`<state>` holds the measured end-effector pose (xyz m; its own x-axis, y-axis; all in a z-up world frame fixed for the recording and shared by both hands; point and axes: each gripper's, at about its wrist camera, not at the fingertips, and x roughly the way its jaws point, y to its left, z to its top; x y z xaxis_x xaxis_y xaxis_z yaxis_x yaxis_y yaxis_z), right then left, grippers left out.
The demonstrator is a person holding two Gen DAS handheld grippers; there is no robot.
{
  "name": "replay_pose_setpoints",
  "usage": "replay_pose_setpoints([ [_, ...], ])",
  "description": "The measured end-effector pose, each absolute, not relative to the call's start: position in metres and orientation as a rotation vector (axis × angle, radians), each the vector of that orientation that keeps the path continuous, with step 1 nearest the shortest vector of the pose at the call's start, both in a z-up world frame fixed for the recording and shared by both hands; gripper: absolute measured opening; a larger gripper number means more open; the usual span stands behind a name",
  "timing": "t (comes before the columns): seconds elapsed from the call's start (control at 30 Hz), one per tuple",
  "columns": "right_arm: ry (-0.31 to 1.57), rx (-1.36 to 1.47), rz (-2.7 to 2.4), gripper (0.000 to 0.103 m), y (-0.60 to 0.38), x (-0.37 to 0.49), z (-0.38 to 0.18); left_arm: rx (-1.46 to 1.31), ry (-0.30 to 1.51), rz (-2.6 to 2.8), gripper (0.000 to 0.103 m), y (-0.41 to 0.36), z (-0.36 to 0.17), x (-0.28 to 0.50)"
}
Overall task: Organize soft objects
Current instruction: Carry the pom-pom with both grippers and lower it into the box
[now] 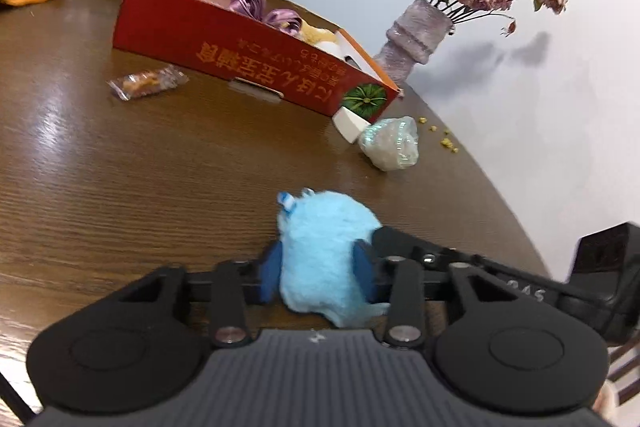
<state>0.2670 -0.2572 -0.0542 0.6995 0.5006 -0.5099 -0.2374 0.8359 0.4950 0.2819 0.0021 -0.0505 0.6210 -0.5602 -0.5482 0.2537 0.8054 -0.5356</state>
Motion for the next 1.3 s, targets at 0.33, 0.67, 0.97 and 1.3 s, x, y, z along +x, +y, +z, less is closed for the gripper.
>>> replay_pose_setpoints([
  [0.33, 0.661, 0.401, 0.432, 0.030, -0.248, 0.263, -0.047, -0.457, 0.743, -0.483, 0.032, 0.004, -0.047, 0.279],
  [0.67, 0.528, 0.357, 0.455, 0.030, -0.247, 0.341, 0.026, -0.358, 0.576, -0.509, 0.033, 0.001, 0.031, 0.368],
  [0.97, 0.669, 0.394, 0.440, 0.028, -0.233, 0.491, 0.026, -0.333, 0.678, -0.445, 0.030, 0.007, 0.024, 0.500],
  [1.3, 0.795, 0.264, 0.405, 0.010, -0.201, 0.515, -0.016, -0.081, 0.706, -0.371, 0.028, -0.012, -0.006, 0.506],
])
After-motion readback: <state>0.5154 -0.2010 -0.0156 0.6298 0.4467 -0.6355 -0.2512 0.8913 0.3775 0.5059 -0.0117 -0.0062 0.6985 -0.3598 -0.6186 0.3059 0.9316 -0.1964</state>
